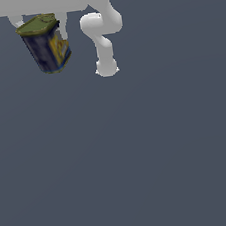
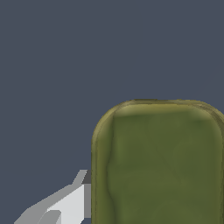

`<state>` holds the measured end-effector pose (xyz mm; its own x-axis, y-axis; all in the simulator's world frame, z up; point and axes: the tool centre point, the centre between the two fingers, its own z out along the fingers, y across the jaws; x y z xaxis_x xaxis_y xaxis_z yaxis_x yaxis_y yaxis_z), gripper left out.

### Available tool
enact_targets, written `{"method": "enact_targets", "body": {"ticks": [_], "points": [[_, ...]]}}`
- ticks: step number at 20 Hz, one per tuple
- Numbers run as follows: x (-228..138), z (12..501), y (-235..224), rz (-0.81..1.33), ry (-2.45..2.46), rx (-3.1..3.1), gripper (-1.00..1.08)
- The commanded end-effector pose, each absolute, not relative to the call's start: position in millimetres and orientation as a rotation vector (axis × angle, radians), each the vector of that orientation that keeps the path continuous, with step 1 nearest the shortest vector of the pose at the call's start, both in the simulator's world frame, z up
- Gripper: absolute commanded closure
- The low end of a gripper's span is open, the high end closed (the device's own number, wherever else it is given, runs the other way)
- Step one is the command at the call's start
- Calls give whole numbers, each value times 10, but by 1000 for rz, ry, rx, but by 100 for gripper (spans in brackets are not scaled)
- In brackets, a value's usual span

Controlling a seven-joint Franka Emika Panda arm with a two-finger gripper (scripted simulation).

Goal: Pick up the object and move it to a goal position.

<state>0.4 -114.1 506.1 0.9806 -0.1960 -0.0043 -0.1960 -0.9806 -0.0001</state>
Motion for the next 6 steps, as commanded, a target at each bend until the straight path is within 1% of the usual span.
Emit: {"method": "enact_targets", "body": {"ticks": [1, 6], "points": [[9, 5127, -1152, 0, 309, -3126, 108], [14, 5155, -1160, 0, 309, -3126, 108]]}}
